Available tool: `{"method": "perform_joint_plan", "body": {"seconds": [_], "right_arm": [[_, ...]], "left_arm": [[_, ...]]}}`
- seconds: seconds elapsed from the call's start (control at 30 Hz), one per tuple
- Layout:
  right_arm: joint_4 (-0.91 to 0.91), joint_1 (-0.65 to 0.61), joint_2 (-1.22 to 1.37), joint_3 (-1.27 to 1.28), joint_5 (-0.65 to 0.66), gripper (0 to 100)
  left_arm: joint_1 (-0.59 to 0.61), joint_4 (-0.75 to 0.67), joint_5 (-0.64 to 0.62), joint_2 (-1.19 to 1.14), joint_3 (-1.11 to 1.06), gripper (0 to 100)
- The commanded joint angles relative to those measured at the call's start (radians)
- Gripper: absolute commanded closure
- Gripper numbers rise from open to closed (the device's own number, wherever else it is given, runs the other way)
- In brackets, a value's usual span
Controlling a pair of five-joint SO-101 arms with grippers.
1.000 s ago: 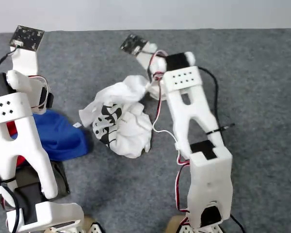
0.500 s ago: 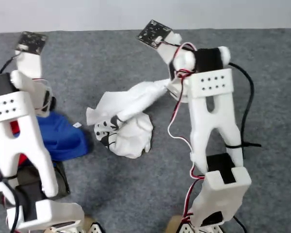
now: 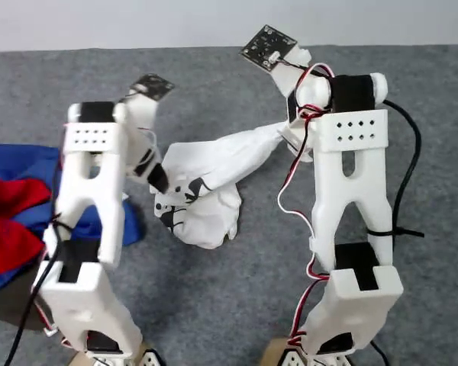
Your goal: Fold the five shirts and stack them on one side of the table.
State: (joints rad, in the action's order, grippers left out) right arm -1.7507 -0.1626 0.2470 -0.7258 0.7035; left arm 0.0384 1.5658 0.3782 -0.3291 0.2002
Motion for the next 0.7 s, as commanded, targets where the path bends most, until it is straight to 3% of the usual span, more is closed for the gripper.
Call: {"method": "perform_joint_plan", "body": {"seconds": [0.0,0.33,0.67], "right_arm": [[-0.044,0.008,-0.054,-0.044,0.006,98.8],[-0.044,0.007,-0.053,-0.044,0.006,98.8],[-0.044,0.007,-0.053,-0.044,0.005,98.8]], "left_arm": [[-0.017,-0.044,0.034,-0.026,0.084,72],[-0.003,0.074,0.081,-0.241,0.453,73],[-0.008,0.173,0.117,-0.439,0.587,73]]}}
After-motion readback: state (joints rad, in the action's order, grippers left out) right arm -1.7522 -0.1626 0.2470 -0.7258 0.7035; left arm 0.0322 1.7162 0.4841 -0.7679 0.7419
